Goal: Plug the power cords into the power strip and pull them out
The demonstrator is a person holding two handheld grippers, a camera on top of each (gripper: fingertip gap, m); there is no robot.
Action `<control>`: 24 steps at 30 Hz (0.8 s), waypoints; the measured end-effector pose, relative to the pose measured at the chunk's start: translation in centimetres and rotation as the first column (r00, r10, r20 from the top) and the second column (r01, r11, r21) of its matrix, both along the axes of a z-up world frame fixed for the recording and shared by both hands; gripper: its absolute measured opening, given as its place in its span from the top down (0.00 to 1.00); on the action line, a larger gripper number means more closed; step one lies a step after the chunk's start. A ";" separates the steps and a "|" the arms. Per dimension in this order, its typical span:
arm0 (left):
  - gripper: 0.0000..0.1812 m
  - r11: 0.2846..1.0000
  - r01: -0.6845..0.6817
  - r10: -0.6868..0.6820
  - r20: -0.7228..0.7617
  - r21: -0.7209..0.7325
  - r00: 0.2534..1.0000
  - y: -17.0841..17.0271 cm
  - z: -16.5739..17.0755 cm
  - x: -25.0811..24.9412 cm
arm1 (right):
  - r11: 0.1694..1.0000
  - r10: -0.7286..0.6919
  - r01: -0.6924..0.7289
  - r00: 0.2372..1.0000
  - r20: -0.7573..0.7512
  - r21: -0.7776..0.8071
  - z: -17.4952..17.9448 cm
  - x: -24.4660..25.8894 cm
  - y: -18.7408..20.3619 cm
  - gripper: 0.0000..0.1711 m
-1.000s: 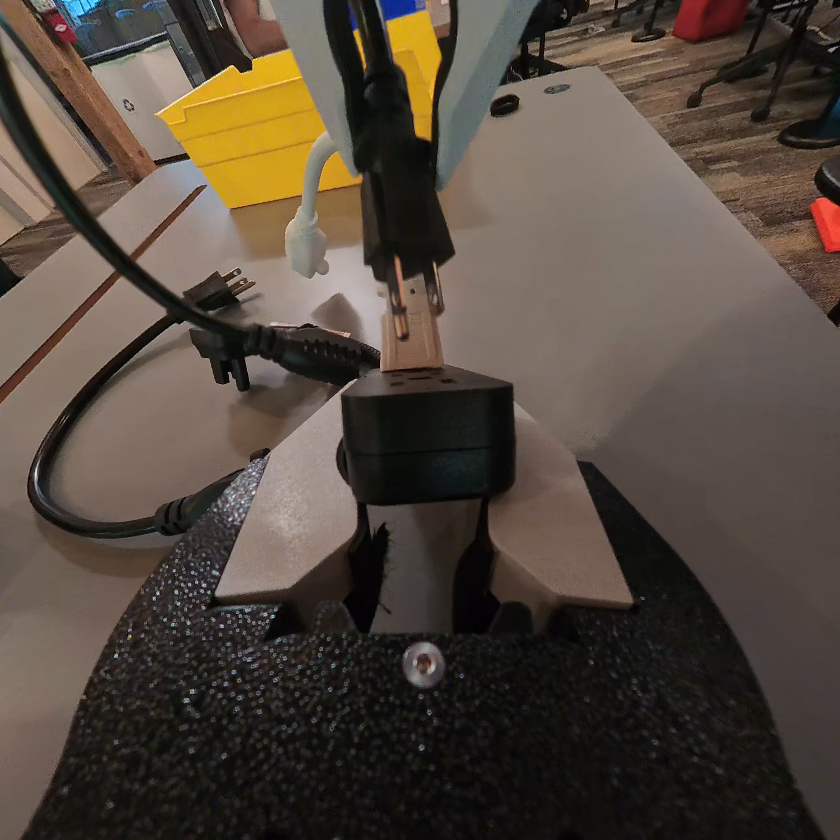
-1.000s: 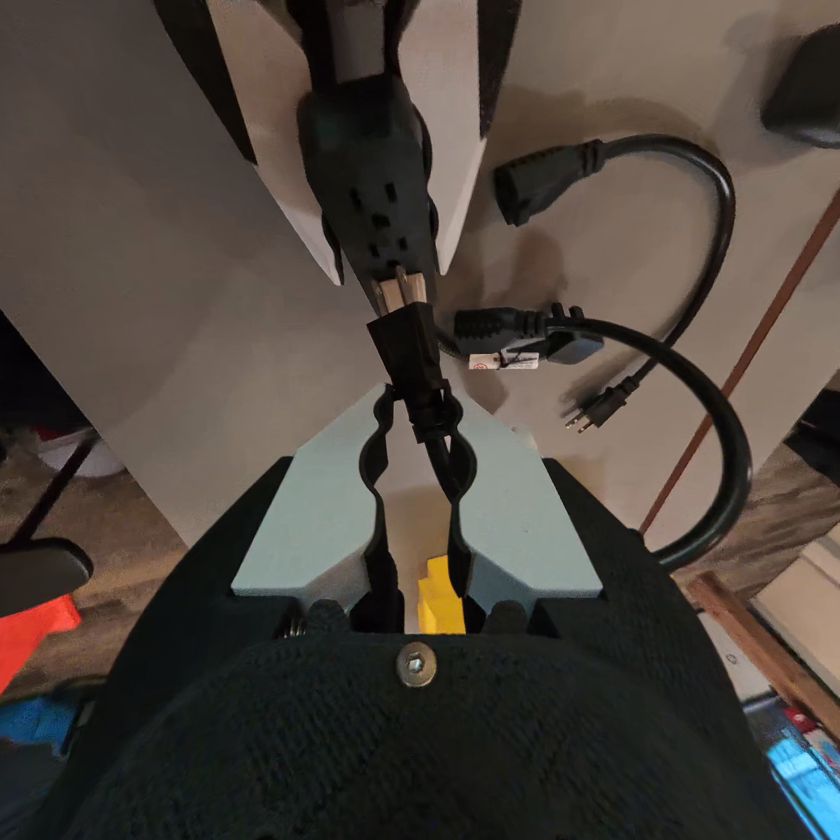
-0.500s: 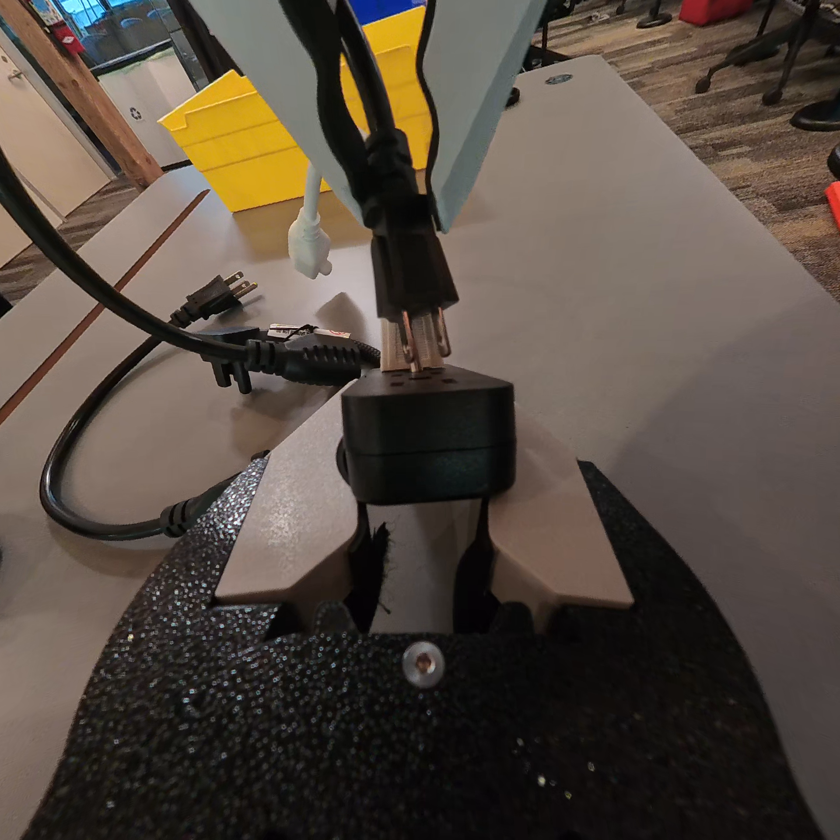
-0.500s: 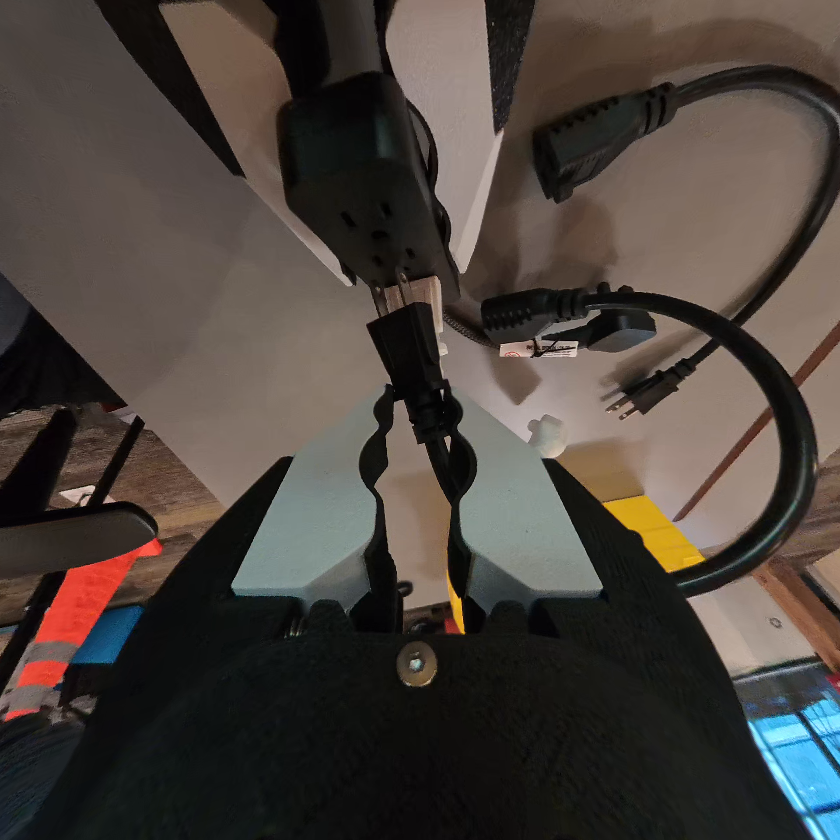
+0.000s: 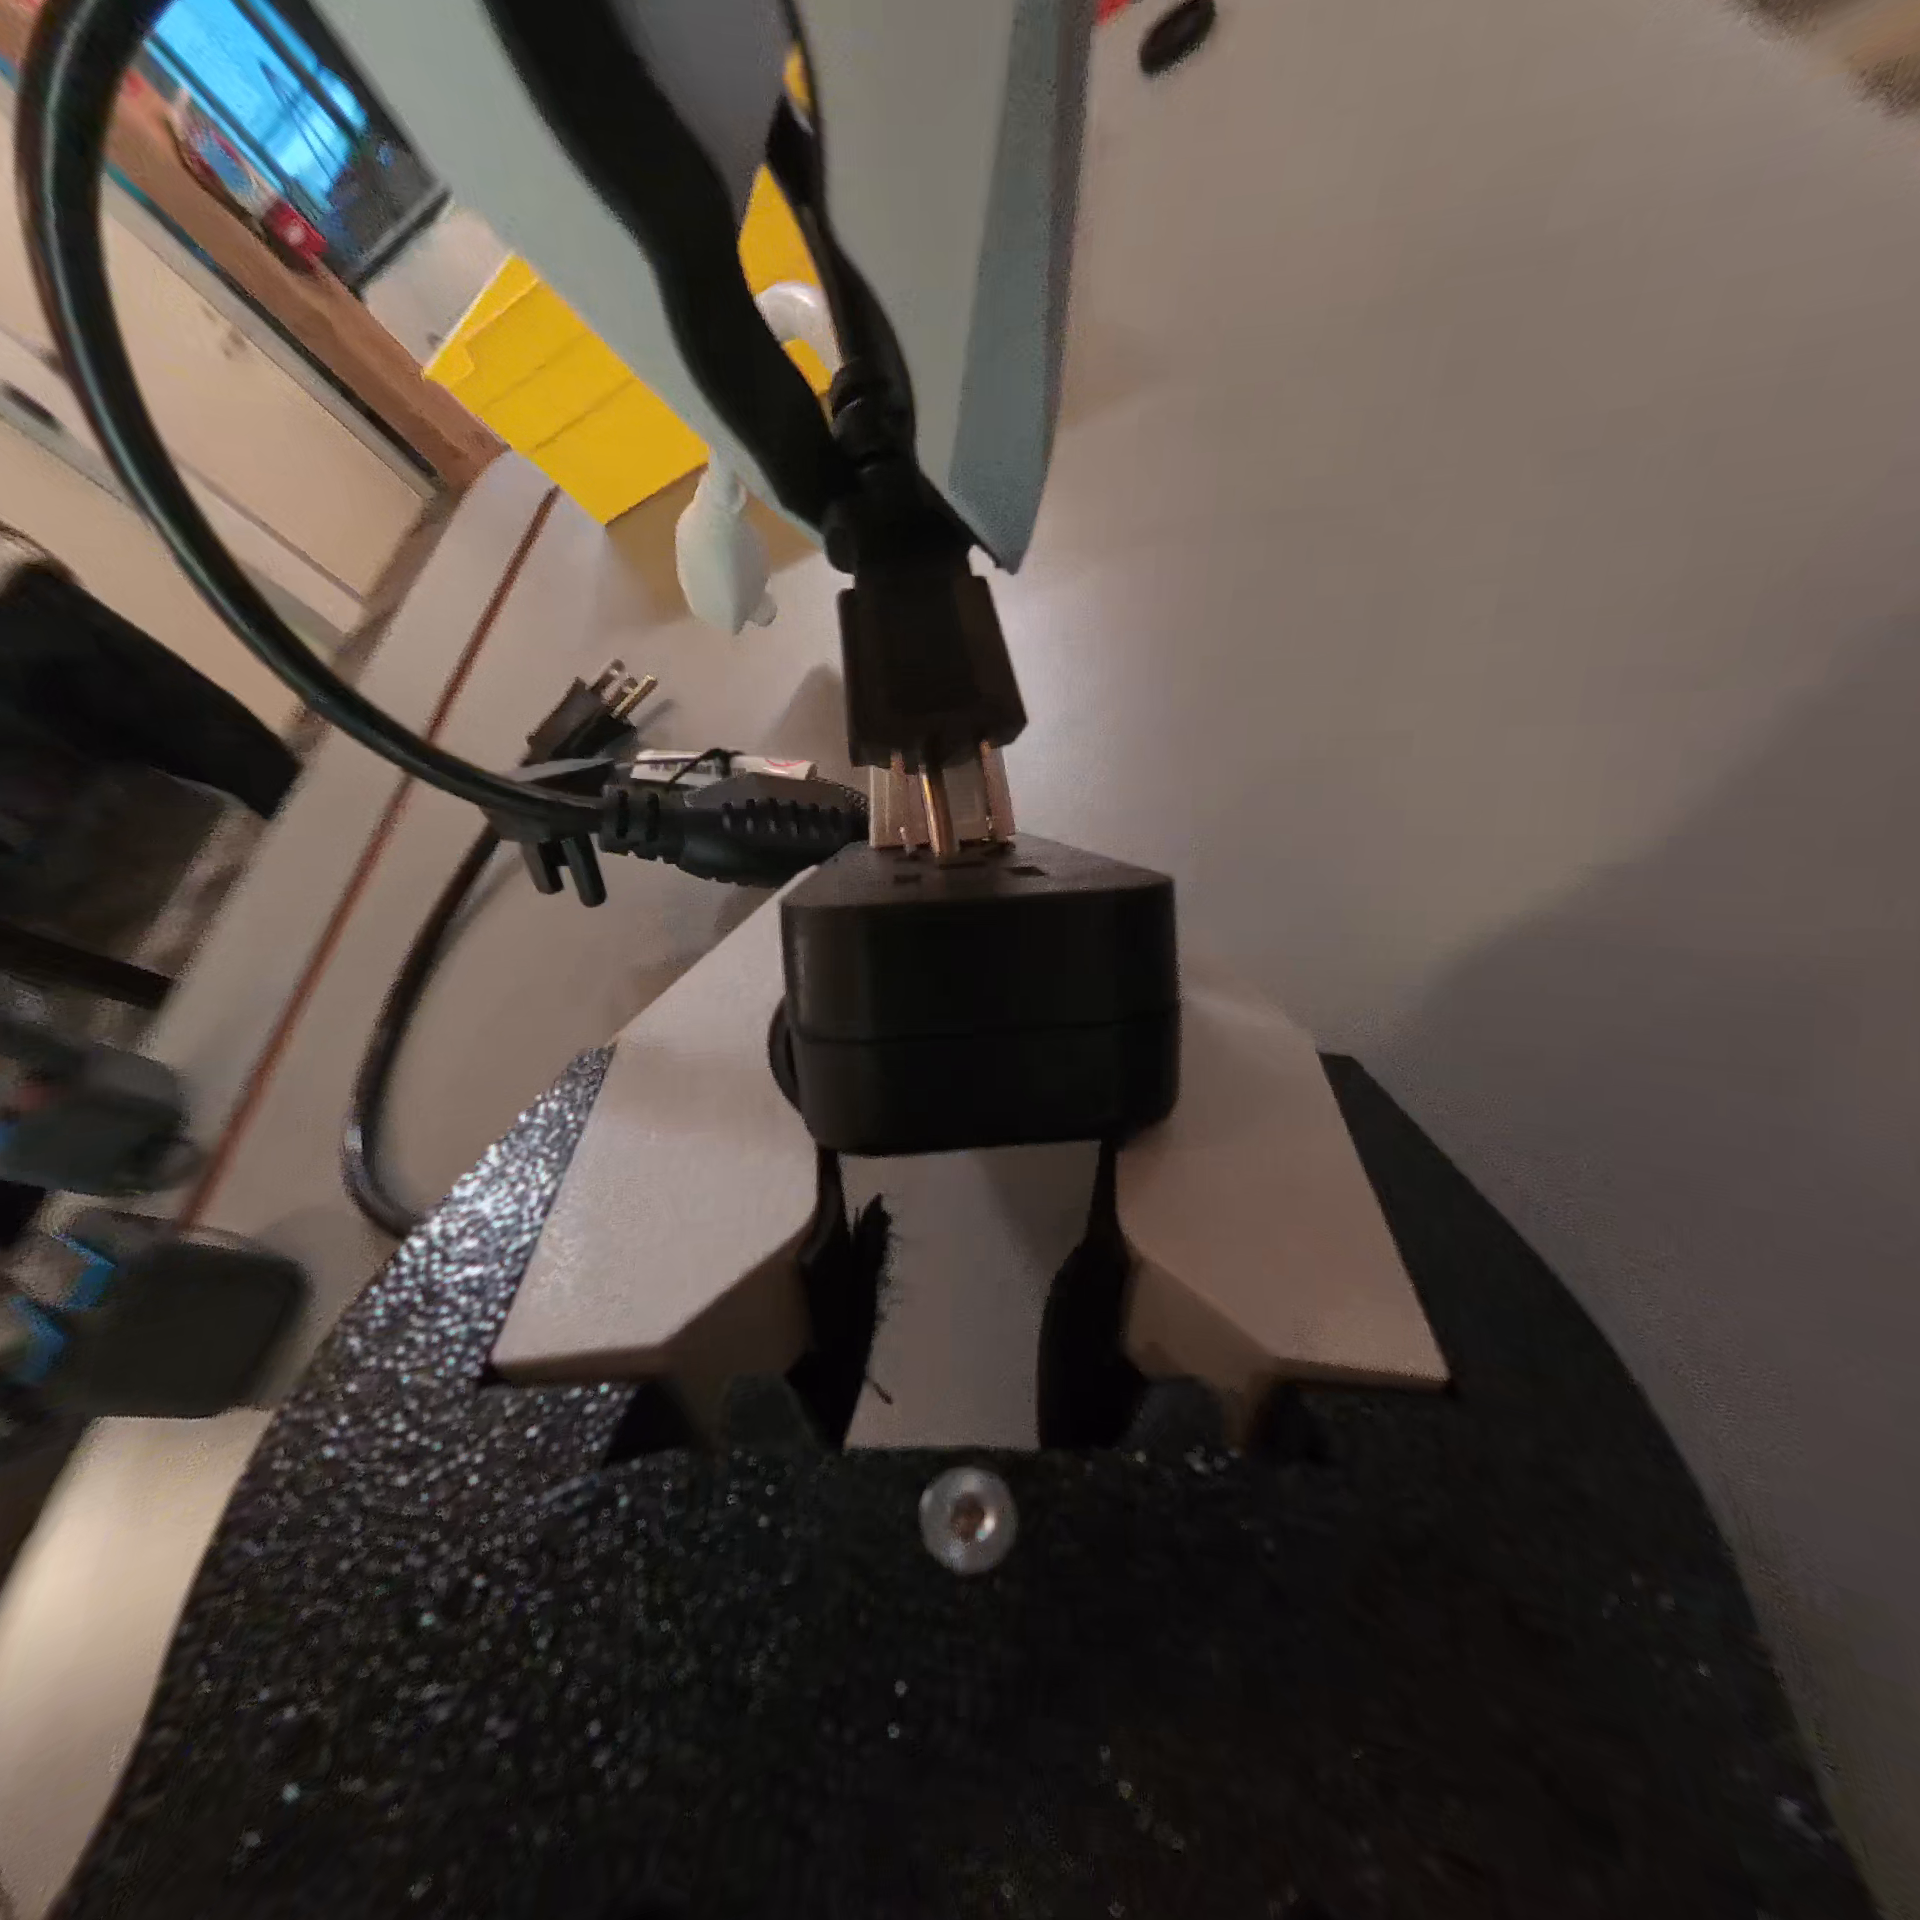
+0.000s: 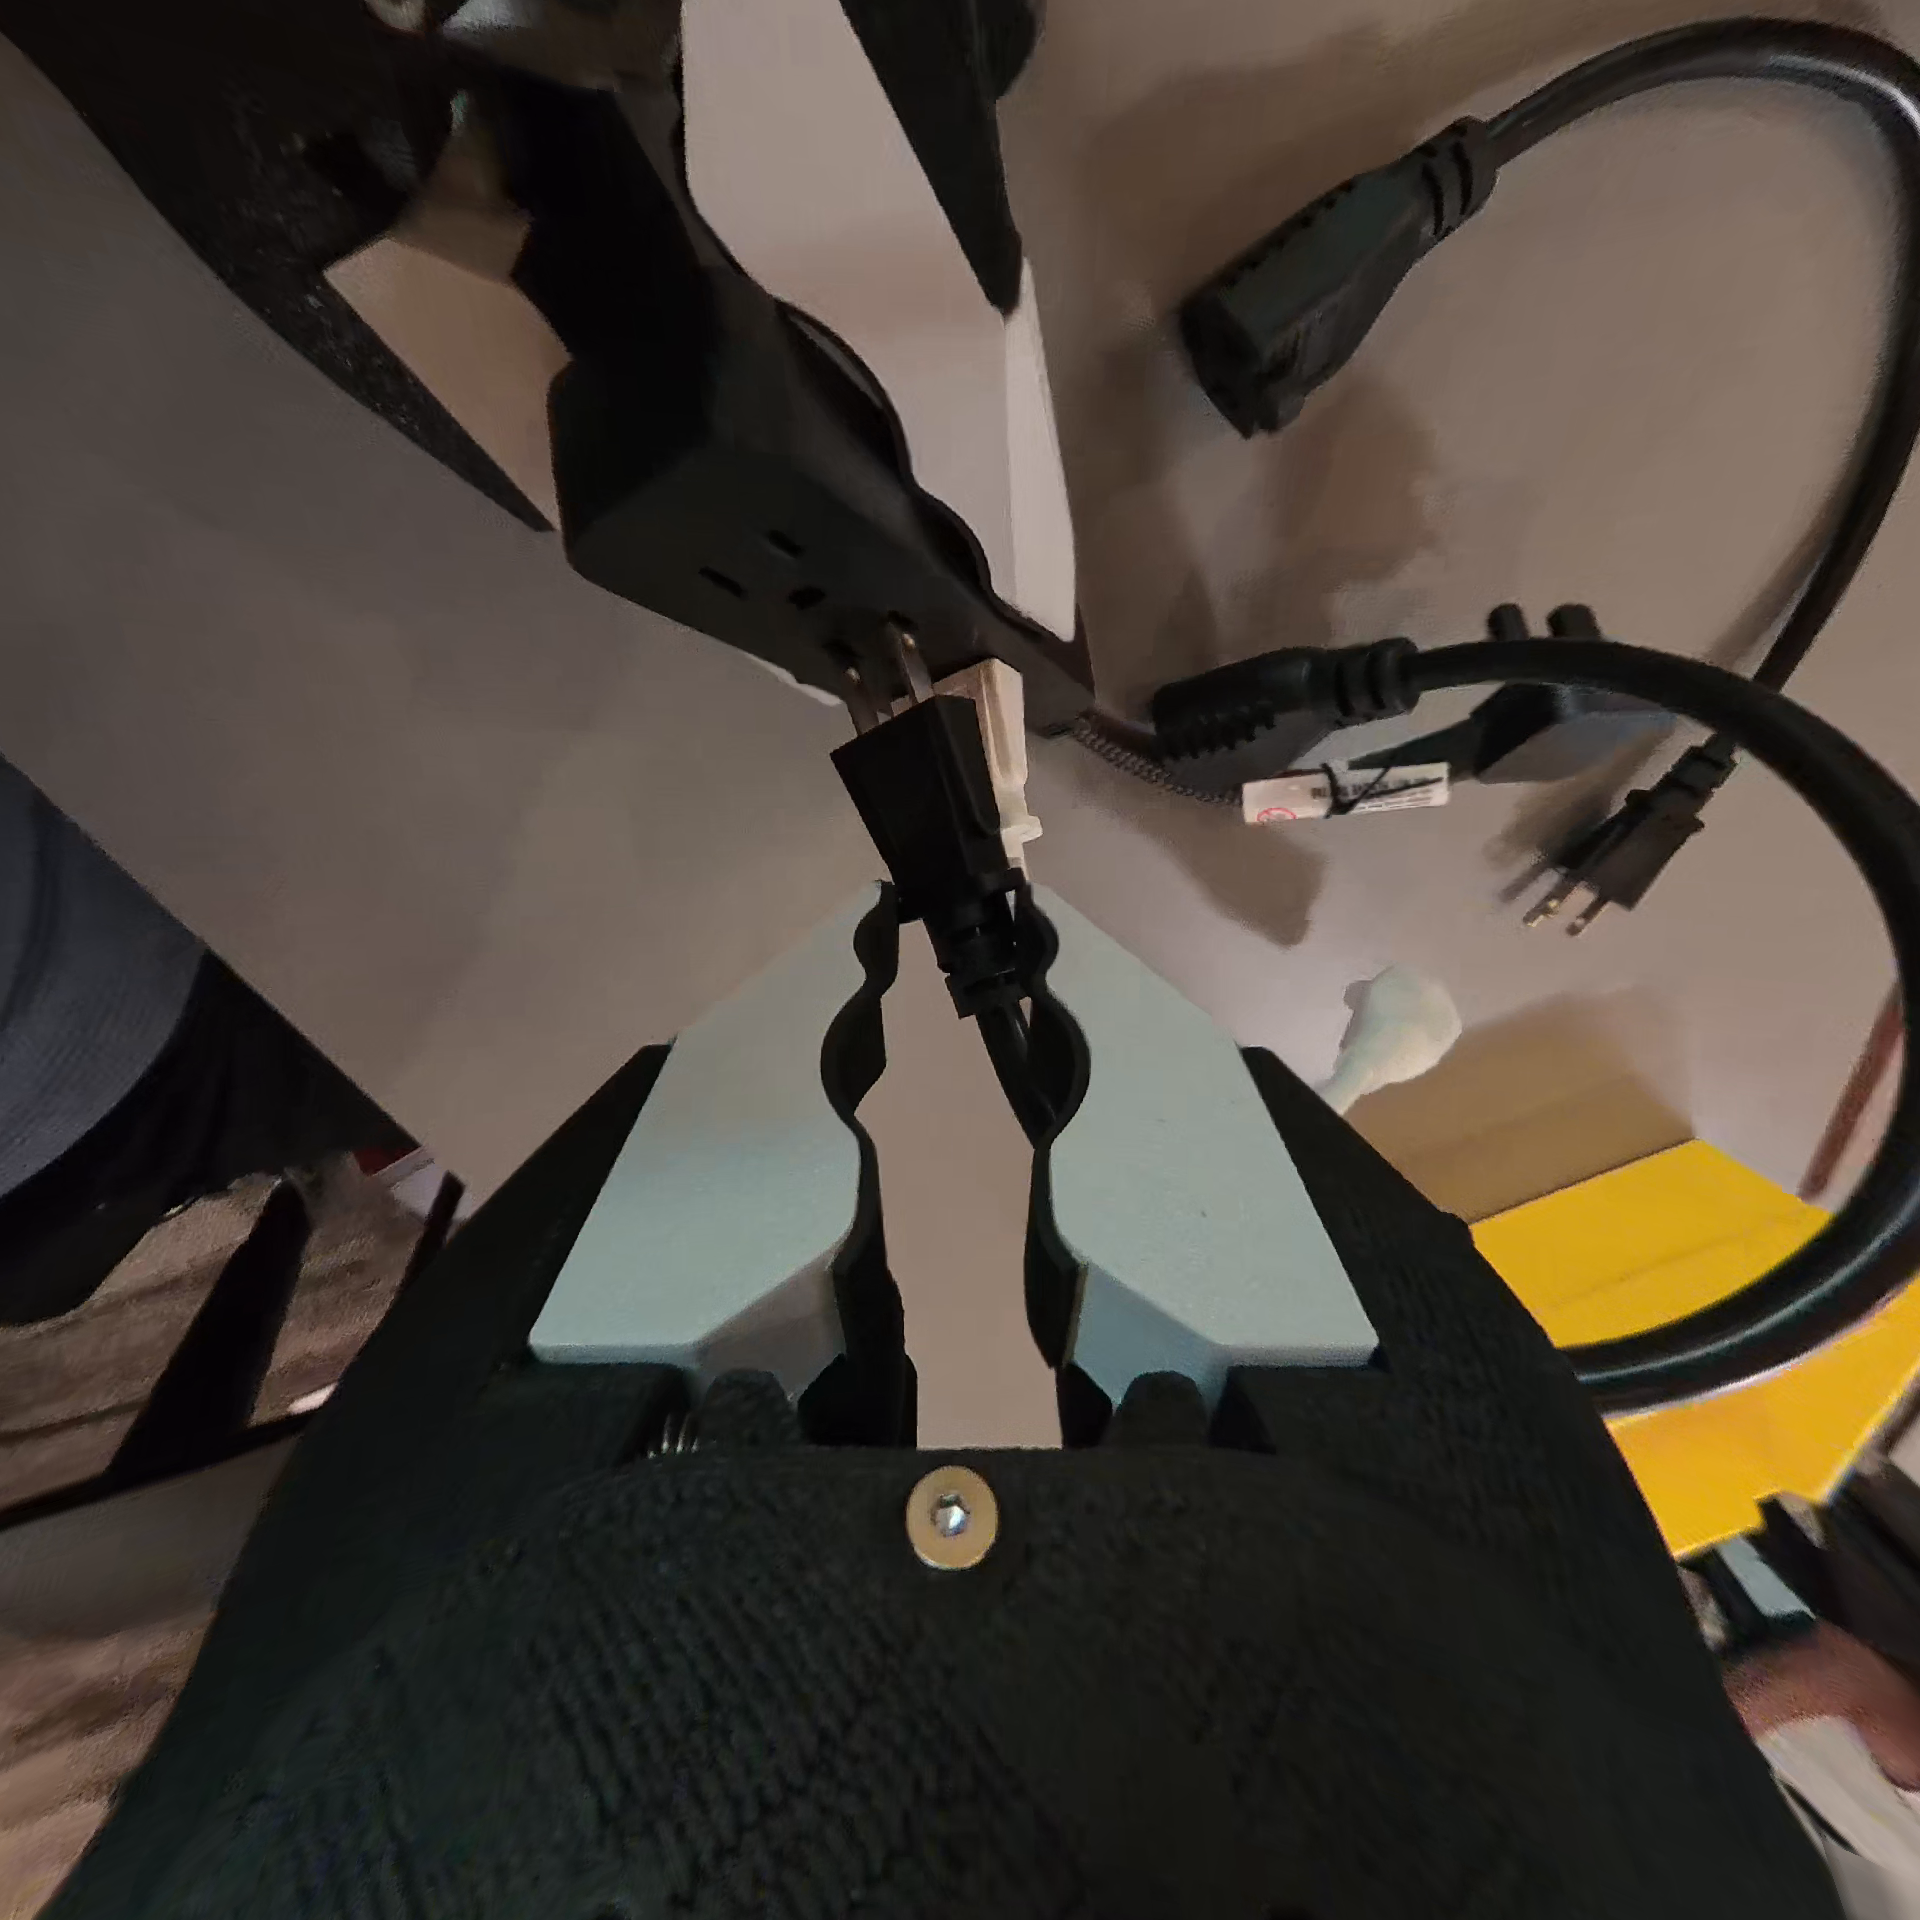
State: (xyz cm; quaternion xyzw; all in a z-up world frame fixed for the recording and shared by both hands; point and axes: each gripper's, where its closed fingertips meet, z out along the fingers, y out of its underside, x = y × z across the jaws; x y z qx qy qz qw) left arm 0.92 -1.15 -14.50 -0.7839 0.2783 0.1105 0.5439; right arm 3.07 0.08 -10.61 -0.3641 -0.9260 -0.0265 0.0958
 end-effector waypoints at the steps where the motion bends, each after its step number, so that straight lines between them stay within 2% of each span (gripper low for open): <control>1: 0.73 1.000 0.000 0.000 -0.075 0.007 0.997 0.0 -0.1 0.1 | 1.000 0.003 -0.003 0.999 -0.033 0.013 -0.2 0.3 -0.1 0.88; 5: 0.73 1.000 -0.004 0.012 -0.359 0.023 0.933 -0.1 -0.7 0.1 | 0.997 0.047 -0.028 0.967 -0.252 0.075 -1.4 1.2 -0.3 0.88; 10: 0.73 1.000 -0.002 0.019 -0.593 0.030 0.805 -0.1 -1.3 -0.6 | 0.999 -0.031 0.037 0.827 -0.562 0.000 -3.5 1.1 -0.4 0.89; 14: 0.73 0.999 0.005 0.024 -0.658 0.043 0.752 0.1 -1.4 -1.2 | 0.995 -0.095 0.071 0.691 -0.716 -0.063 -4.6 0.1 -0.7 0.88; 16: 0.74 0.999 0.009 0.024 -0.660 0.046 0.751 0.1 -1.4 -1.7 | 0.991 -0.137 0.090 0.639 -0.757 -0.103 -4.8 -0.4 -0.7 0.88; 21: 0.73 0.992 0.105 -0.034 -0.657 0.069 0.753 0.0 -1.3 -1.9 | 0.990 -0.129 0.036 0.586 -0.800 -0.133 -5.1 -1.2 -1.0 0.88; 24: 0.73 0.992 0.099 -0.026 -0.659 0.074 0.752 0.0 -1.4 -1.9 | 0.989 -0.131 0.019 0.562 -0.816 -0.145 -5.4 -1.4 -0.9 0.88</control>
